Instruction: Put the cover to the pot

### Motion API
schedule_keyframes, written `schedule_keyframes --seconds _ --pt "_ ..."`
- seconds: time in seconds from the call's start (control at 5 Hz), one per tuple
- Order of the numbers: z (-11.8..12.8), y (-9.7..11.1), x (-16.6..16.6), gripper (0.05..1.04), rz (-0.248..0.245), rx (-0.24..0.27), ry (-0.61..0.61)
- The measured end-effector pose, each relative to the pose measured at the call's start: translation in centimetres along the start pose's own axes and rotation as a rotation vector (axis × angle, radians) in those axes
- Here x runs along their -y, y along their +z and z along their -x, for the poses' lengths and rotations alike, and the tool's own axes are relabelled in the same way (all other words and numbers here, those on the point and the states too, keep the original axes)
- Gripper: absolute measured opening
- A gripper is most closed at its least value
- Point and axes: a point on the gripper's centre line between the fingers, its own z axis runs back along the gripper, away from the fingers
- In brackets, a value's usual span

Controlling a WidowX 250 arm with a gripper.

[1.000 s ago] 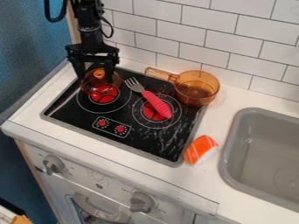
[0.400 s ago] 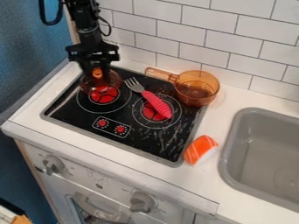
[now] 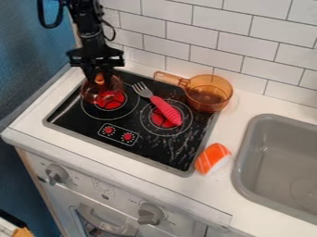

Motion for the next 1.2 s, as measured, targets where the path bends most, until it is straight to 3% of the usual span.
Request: schedule_keyframes --seconds 0.2,0.4,0.6,0.8,1.0,1.2 --pt "1.0 1.2 -0.3 0.384 -0.011 0.002 0.008" --pt "1.7 3.9 -0.4 0.384 -0.019 0.024 0.026" --pt "2.7 7.3 0.6 0.384 0.003 0.046 -0.012" --pt "3.4 8.6 4.4 0.384 0.074 0.044 -0.101" --pt "3.7 9.3 8.5 0.384 0.098 0.041 -0.174" --pt "2.9 10.5 11.9 0.384 0.127 0.083 -0.231"
